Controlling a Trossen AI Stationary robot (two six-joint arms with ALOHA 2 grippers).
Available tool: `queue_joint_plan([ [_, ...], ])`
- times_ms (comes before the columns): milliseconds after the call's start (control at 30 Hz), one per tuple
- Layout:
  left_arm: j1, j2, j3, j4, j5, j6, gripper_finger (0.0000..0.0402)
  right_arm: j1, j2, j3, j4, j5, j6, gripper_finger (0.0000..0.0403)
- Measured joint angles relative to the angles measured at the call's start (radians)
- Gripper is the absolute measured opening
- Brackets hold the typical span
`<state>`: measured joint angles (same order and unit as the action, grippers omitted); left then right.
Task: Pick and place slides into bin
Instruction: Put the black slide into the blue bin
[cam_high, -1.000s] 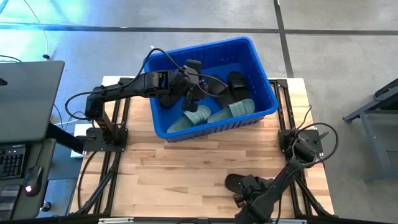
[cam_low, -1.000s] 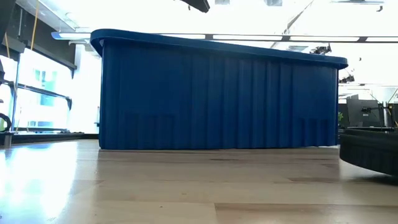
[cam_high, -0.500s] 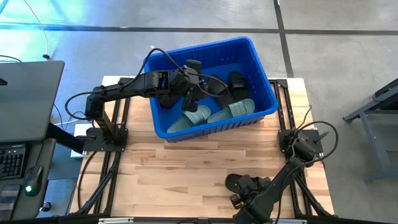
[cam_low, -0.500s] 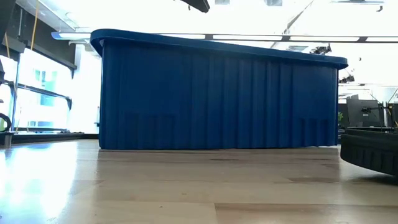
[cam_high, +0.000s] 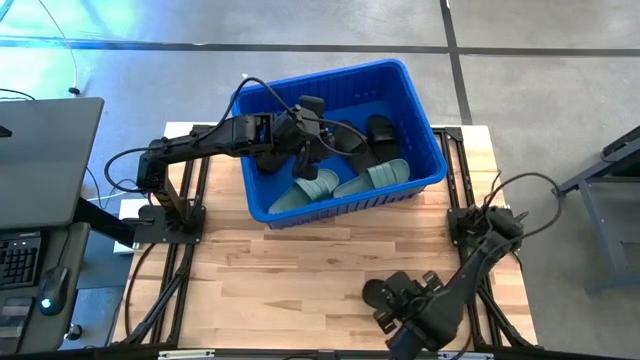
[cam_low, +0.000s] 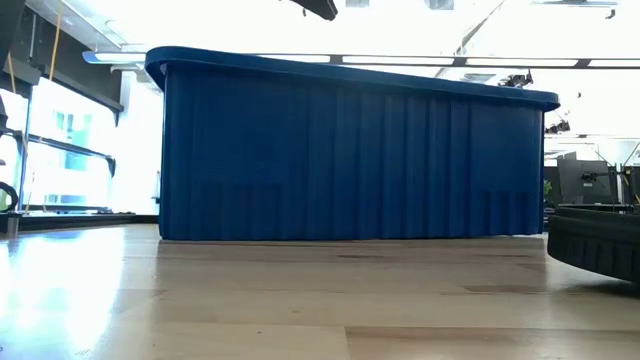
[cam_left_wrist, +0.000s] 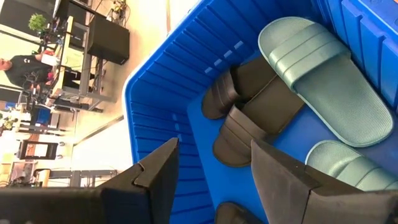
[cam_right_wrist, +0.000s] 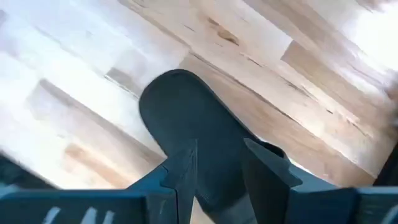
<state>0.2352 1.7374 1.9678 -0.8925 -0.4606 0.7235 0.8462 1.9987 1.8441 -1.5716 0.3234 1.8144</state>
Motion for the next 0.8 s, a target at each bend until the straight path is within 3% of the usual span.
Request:
queue_joint_plan([
  [133, 0.000, 0.000, 0.000, -0.001, 0.000, 0.000, 0.0184, 0.020, -0.042, -0.028, -0.003, -0.043, 0.015, 0.0114],
  [267, 0.000, 0.000, 0.000, -0.003, 0.000, 0.000, 0.0184, 0.053, -0.039, -0.057, 0.003, -0.209, -0.006, 0.0114],
  [400, 0.000, 0.000, 0.000, -0.021, 0.022, -0.002, 0.0184, 0.108, -0.037, -0.060, 0.003, -0.313, 0.130, 0.0114],
  [533, 0.000, 0.000, 0.000, -0.038, 0.050, -0.002, 0.0184, 0.202, -0.037, -0.060, 0.001, -0.182, 0.380, 0.0114],
  [733, 0.000, 0.000, 0.000, -0.060, 0.063, -0.055, 0.0184, 0.254, -0.015, -0.060, 0.004, -0.096, 0.402, 0.0114],
  [800, 0.000, 0.000, 0.000, -0.069, 0.064, -0.081, 0.0184, 0.269, -0.006, -0.060, 0.007, -0.003, 0.382, 0.0114],
])
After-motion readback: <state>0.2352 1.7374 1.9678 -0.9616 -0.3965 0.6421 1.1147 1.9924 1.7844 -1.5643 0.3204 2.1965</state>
